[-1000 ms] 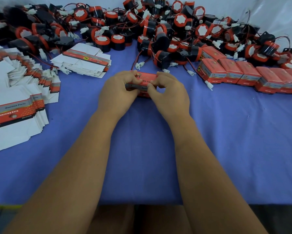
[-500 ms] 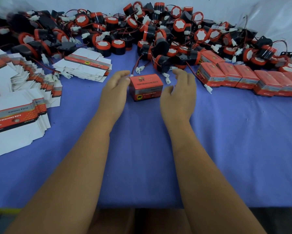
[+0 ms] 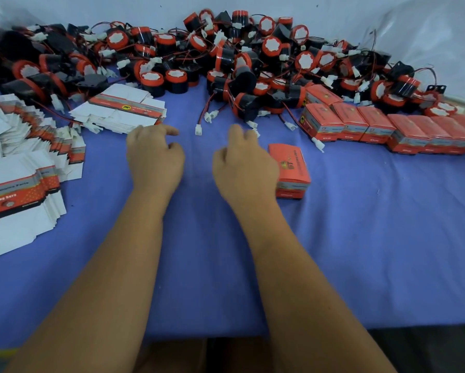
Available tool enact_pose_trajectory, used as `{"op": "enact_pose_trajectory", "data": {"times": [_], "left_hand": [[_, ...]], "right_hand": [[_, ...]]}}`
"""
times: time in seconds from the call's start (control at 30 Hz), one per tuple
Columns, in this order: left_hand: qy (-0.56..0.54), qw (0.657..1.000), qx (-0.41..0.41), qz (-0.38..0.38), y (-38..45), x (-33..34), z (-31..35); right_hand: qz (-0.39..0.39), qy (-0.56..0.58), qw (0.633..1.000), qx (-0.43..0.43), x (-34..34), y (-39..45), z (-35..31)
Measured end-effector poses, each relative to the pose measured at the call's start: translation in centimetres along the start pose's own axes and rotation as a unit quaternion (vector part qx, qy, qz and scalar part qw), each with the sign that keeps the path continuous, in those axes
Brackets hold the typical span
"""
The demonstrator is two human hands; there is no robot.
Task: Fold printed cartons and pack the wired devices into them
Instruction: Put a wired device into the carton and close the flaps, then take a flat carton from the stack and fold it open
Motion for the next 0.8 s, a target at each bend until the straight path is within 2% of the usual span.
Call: {"op": "enact_pose_trajectory", "data": {"times": [0.03,0.13,0.2,0.27,0.33,0.47,0.6,0.7,0.8], "left_hand": [[0.013,1.000,-0.001,0.010,-0.1,0.1,0.4],[0.010,1.000,-0.003,-0.021,-0.5,0.9,0.6],[0.016,0.999,-0.023,-0.047,-0.3,0.8,0.0],[0.029,0.998,-0.024,-0.054,-0.4,1.1,-0.1],[0.038,0.997,-0.027,-0.063,-0.5,1.3,-0.2],[0.068,0.995,-0.030,-0.071,-0.3,1.4,0.0],[0.093,0.991,-0.035,-0.085,0.2,1.5,0.1],[0.114,0.986,-0.059,-0.108,1.1,1.4,-0.5],[0.133,0.972,-0.096,-0.167,1.8,1.3,-1.5]], "right_hand": [[0.009,-0.026,0.998,0.049,-0.2,0.7,1.3],[0.009,-0.105,0.979,0.176,-0.7,2.3,5.2],[-0.050,-0.131,0.957,0.254,-0.8,2.9,7.3],[-0.091,-0.151,0.944,0.279,-0.6,2.9,8.3],[-0.089,-0.148,0.953,0.247,-0.2,2.8,8.1],[-0.058,-0.110,0.986,0.111,0.8,2.2,5.4],[-0.098,-0.097,0.990,-0.013,1.9,1.3,3.2],[-0.121,-0.061,0.991,-0.021,1.9,1.4,3.2],[-0.127,-0.030,0.991,-0.014,2.0,1.5,3.4]]}}
Point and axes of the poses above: each hand's wrist, its own y-axis towards the middle knuckle, its own x-axis out of the palm, z = x × y, the point moved 3 cm from there along y, towards the middle knuckle, and after that the axes turned 12 degrees about x, right-handed, at the moved point
